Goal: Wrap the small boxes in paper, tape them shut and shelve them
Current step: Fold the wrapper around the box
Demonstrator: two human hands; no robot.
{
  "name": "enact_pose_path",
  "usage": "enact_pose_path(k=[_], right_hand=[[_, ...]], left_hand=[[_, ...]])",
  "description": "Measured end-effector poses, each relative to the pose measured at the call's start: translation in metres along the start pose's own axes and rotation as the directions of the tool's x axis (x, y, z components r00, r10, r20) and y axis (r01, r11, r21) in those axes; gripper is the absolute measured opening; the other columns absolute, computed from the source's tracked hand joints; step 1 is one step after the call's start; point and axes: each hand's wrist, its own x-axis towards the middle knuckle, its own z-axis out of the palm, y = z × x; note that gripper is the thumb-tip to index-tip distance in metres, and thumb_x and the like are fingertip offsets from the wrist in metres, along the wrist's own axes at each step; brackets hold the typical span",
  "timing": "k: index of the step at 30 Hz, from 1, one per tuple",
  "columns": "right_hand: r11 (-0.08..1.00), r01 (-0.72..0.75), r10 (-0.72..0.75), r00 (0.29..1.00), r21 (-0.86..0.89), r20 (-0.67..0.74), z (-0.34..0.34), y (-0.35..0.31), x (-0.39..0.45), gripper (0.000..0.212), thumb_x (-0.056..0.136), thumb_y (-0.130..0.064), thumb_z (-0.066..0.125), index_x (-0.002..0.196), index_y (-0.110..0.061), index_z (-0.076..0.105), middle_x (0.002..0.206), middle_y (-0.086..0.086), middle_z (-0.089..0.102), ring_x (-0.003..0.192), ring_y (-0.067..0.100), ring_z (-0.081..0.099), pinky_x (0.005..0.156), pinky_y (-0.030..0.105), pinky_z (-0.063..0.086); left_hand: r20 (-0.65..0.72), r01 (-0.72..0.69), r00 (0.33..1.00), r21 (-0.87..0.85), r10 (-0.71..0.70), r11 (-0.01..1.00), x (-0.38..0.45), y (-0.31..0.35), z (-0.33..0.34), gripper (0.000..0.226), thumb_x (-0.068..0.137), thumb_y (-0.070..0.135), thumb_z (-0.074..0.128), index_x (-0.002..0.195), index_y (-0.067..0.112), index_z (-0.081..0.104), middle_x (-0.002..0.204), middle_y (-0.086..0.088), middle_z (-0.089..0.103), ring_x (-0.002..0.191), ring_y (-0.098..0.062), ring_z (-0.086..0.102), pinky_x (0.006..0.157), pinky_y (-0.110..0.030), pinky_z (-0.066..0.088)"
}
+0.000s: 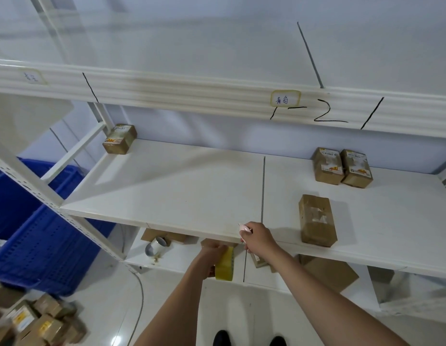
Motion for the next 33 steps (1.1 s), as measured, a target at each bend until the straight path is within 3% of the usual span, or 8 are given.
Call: enact_pose_path(k=[4, 11, 15, 19, 22, 25, 28, 33], right_hand=[[1.000, 0.014, -0.013, 1.000, -0.026, 0.027, 0.004, 0.000, 0.001, 0.019, 0.097, -0.018, 0.049, 0.099, -0.009, 0.065, 0.095, 0.012, 0.070, 0.072, 0.022, 0.064, 0.068, 0.036, 0.056], [0.999, 0.017, -0.016, 0.999, -0.041, 0.033, 0.007, -0.006, 0.002, 0.021, 0.096, -0.020, 0.048, 0.099, -0.008, 0.065, 0.095, 0.012, 0.070, 0.080, 0.030, 0.070, 0.069, 0.037, 0.056], [0.998, 0.008, -0.006, 0.999, -0.057, 0.039, 0.005, -0.005, 0.002, 0.023, 0.095, -0.020, 0.048, 0.098, -0.006, 0.065, 0.095, 0.013, 0.070, 0.087, 0.033, 0.069, 0.073, 0.043, 0.057], [0.998, 0.000, 0.003, 0.999, -0.063, 0.051, 0.006, -0.002, 0.001, 0.021, 0.095, -0.020, 0.047, 0.093, -0.007, 0.064, 0.095, 0.013, 0.069, 0.076, 0.025, 0.063, 0.067, 0.034, 0.051], [0.997, -0.003, 0.006, 0.999, -0.074, 0.044, 0.008, -0.001, 0.001, 0.022, 0.096, -0.020, 0.047, 0.092, -0.005, 0.063, 0.095, 0.015, 0.069, 0.076, 0.025, 0.062, 0.068, 0.035, 0.051], [0.996, 0.001, 0.003, 0.999, -0.087, 0.048, 0.011, -0.001, 0.000, 0.018, 0.096, -0.020, 0.048, 0.090, -0.011, 0.062, 0.094, 0.010, 0.068, 0.085, 0.027, 0.067, 0.074, 0.038, 0.056], [0.994, 0.013, -0.007, 0.999, -0.111, 0.054, 0.014, -0.004, 0.000, 0.018, 0.097, -0.022, 0.049, 0.095, -0.012, 0.064, 0.095, 0.008, 0.067, 0.090, 0.028, 0.067, 0.079, 0.042, 0.057], [0.995, 0.019, -0.015, 0.999, -0.097, 0.043, 0.019, -0.011, 0.000, 0.017, 0.097, -0.023, 0.050, 0.100, -0.014, 0.064, 0.096, 0.007, 0.067, 0.089, 0.027, 0.068, 0.080, 0.041, 0.058]], left_hand=[[-0.023, -0.039, 0.999, 0.010, 0.039, 0.999, -0.002, 0.002, 0.002, 0.031, 0.103, 0.034, 0.052, 0.128, 0.017, 0.051, 0.107, -0.009, 0.062, 0.093, -0.025, 0.067, 0.076, -0.036, 0.059], [-0.038, -0.037, 0.998, 0.064, 0.039, 0.997, -0.002, 0.003, 0.002, 0.031, 0.103, 0.037, 0.051, 0.126, 0.017, 0.053, 0.115, -0.012, 0.062, 0.104, -0.029, 0.066, 0.091, -0.045, 0.058], [-0.042, -0.067, 0.997, 0.063, 0.069, 0.996, -0.002, 0.003, 0.001, 0.030, 0.103, 0.035, 0.051, 0.125, 0.016, 0.055, 0.108, -0.010, 0.063, 0.099, -0.027, 0.067, 0.085, -0.040, 0.059], [-0.082, 0.038, 0.996, 0.052, -0.034, 0.998, -0.004, -0.009, 0.006, 0.031, 0.095, 0.046, 0.060, 0.098, 0.015, 0.056, 0.096, -0.009, 0.062, 0.088, -0.024, 0.066, 0.079, -0.036, 0.059], [-0.120, 0.019, 0.993, 0.055, -0.013, 0.998, -0.002, -0.014, 0.010, 0.040, 0.093, 0.051, 0.060, 0.109, 0.014, 0.056, 0.098, -0.009, 0.063, 0.089, -0.024, 0.065, 0.081, -0.037, 0.058], [-0.031, -0.068, 0.997, -0.013, 0.068, 0.998, -0.004, -0.014, 0.002, 0.037, 0.098, 0.047, 0.056, 0.122, 0.018, 0.055, 0.105, -0.008, 0.064, 0.093, -0.024, 0.066, 0.082, -0.039, 0.060], [0.096, -0.055, 0.993, -0.149, 0.070, 0.987, -0.008, -0.013, -0.012, 0.041, 0.096, 0.048, 0.060, 0.127, 0.022, 0.053, 0.117, -0.009, 0.061, 0.102, -0.027, 0.065, 0.079, -0.038, 0.061], [0.217, -0.027, 0.975, -0.121, 0.053, 0.992, -0.008, -0.024, -0.024, 0.042, 0.095, 0.040, 0.065, 0.130, 0.022, 0.052, 0.122, -0.011, 0.059, 0.103, -0.027, 0.063, 0.081, -0.036, 0.059]])
